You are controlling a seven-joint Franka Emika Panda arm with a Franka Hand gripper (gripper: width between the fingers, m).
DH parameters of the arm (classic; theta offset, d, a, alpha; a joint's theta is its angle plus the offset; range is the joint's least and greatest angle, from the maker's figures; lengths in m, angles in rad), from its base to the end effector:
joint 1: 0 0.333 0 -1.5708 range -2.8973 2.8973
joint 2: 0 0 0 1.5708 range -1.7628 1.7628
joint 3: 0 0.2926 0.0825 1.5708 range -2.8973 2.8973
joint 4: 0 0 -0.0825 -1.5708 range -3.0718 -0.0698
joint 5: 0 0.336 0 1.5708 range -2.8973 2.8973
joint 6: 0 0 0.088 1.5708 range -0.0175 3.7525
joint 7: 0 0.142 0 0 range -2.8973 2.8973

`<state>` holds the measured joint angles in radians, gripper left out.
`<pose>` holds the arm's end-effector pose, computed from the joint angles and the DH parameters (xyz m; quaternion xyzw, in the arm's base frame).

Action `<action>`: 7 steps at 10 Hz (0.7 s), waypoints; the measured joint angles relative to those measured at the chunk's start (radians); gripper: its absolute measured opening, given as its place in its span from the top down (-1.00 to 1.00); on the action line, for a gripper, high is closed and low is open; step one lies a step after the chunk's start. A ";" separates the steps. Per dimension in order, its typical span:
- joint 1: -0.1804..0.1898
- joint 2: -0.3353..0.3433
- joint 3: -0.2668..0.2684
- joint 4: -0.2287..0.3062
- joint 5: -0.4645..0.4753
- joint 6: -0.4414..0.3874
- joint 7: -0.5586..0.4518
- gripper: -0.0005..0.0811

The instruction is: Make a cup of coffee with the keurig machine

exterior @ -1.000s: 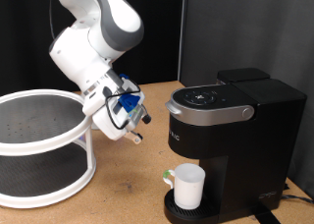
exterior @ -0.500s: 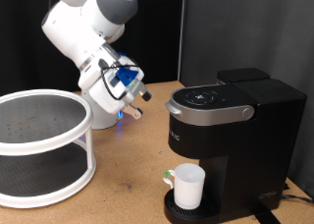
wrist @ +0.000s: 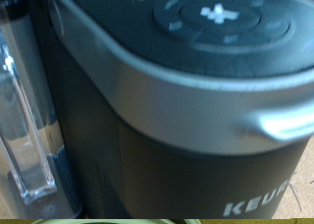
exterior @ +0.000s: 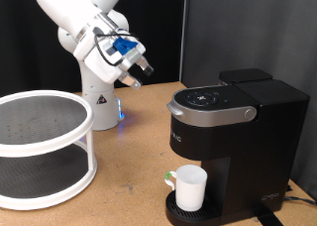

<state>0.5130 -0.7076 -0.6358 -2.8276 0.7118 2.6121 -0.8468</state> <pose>0.3535 -0.0211 0.3779 -0.9005 -0.0868 -0.2813 0.3199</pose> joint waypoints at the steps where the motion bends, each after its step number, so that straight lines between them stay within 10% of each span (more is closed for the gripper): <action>1: -0.023 -0.021 0.023 0.002 -0.004 -0.012 0.025 -0.98; 7: -0.065 -0.083 0.062 0.013 -0.001 -0.030 0.104 -0.98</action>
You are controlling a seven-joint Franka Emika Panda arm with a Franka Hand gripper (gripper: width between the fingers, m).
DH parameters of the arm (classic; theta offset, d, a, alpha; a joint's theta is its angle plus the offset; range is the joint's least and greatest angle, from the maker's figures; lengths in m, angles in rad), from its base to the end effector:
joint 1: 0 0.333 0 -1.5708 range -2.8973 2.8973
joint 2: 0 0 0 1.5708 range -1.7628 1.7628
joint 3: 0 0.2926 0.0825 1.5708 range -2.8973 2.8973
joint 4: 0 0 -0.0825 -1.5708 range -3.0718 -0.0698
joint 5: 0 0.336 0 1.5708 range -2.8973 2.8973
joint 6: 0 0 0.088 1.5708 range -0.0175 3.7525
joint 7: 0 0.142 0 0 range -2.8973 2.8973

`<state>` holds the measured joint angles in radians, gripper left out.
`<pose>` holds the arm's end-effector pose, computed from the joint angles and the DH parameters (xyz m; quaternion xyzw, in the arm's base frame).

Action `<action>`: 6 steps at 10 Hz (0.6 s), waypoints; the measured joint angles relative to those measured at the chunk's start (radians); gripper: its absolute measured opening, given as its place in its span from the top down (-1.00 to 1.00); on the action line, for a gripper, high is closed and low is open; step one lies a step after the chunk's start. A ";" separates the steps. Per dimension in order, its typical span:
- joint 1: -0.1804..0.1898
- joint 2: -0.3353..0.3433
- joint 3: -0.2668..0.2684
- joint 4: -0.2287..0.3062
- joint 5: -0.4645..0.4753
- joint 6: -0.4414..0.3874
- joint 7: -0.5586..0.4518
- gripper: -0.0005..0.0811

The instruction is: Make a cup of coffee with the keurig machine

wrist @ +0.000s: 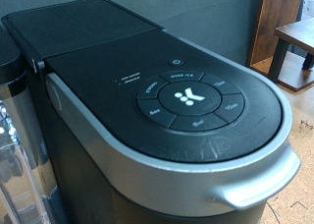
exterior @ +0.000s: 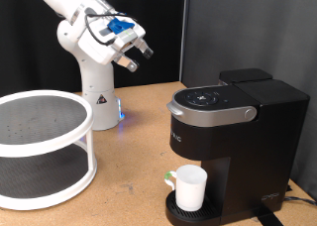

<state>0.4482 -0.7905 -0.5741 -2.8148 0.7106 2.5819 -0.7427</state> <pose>0.3477 -0.0260 0.4143 -0.8892 -0.0534 -0.3049 0.3370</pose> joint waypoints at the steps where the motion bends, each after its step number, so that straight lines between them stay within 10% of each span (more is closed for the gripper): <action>1: 0.008 0.002 0.000 0.012 0.007 0.000 0.000 -0.98; 6: 0.013 0.107 0.075 0.185 -0.249 -0.300 0.172 -0.98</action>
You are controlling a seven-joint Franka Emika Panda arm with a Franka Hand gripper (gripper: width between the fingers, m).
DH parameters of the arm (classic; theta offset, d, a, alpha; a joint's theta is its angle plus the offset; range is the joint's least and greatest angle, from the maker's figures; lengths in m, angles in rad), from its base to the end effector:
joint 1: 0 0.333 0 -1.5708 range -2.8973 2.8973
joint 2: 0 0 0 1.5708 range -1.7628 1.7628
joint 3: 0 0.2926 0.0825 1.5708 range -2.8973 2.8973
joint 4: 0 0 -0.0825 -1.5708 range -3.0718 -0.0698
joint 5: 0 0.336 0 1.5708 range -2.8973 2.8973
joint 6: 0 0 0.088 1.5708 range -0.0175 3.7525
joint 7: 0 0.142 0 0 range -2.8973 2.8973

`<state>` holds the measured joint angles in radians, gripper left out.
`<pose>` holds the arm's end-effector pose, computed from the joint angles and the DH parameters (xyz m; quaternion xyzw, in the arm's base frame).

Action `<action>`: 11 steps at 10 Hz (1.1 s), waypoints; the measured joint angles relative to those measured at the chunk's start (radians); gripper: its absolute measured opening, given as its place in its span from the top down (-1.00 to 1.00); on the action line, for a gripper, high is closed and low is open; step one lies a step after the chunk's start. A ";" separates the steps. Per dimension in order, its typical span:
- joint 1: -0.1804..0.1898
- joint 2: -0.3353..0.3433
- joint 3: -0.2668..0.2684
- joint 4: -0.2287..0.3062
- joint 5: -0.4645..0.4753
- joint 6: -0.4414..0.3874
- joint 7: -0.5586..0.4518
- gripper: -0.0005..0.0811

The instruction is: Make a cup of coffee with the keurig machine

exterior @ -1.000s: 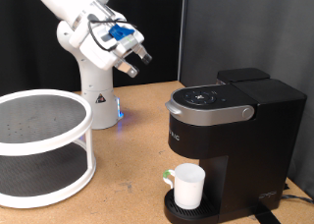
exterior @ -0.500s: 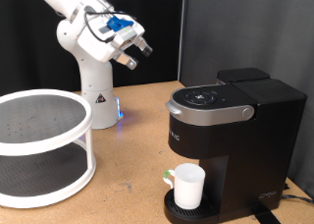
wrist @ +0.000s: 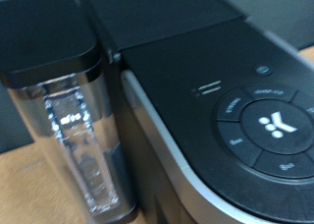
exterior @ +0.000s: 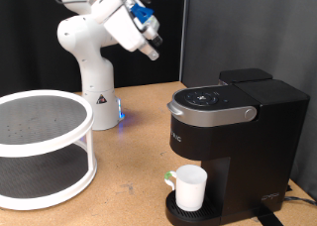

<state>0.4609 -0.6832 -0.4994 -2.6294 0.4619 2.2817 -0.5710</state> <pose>0.3616 0.0100 0.4445 -0.9225 -0.1508 -0.1933 0.2983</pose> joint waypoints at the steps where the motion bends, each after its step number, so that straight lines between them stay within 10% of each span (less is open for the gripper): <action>1: 0.003 0.040 0.020 0.040 -0.022 -0.021 0.031 -0.98; 6: 0.012 0.106 0.042 0.111 -0.046 -0.059 0.045 -0.98; 11: 0.022 0.195 0.085 0.301 -0.187 -0.220 0.051 -0.98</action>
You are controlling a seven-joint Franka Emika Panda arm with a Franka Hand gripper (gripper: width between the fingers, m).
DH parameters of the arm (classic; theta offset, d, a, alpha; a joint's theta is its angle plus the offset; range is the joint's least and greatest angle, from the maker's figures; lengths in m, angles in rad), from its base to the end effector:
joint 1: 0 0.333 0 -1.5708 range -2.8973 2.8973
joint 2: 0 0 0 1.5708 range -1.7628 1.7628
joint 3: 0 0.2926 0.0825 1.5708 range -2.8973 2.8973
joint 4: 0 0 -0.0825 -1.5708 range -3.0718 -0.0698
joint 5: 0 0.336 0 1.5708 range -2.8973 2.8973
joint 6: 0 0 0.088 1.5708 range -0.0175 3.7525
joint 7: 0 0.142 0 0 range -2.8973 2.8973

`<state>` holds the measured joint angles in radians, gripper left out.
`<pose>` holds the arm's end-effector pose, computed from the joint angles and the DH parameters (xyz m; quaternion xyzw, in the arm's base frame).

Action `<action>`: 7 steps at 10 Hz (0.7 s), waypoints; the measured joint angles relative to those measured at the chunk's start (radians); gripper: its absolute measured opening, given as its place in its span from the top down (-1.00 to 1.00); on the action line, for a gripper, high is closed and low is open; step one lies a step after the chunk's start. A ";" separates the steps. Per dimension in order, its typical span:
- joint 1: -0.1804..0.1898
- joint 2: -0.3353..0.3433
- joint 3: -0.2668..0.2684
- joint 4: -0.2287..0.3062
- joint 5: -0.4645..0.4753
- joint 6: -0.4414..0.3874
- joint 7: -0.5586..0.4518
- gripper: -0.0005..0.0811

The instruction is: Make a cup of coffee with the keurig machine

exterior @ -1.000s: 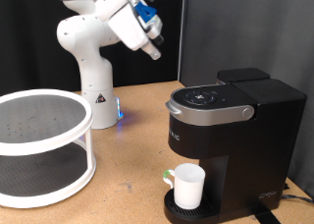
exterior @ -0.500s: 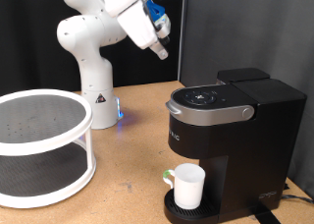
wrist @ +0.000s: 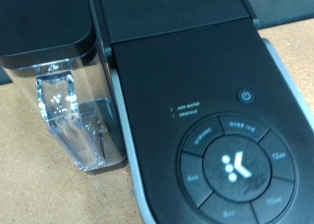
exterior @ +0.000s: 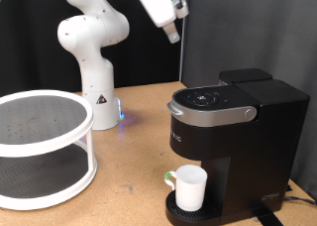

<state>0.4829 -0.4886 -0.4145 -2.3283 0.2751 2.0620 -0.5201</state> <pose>0.4035 0.0381 0.4914 -0.9409 -0.2430 -0.1294 0.1974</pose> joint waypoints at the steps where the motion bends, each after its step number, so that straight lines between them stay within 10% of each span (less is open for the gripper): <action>1: 0.009 0.029 0.000 0.044 -0.001 -0.031 -0.007 -0.98; 7: 0.027 0.104 0.006 0.132 -0.040 -0.099 -0.045 -0.98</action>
<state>0.5103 -0.3844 -0.4081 -2.1965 0.2356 1.9631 -0.5655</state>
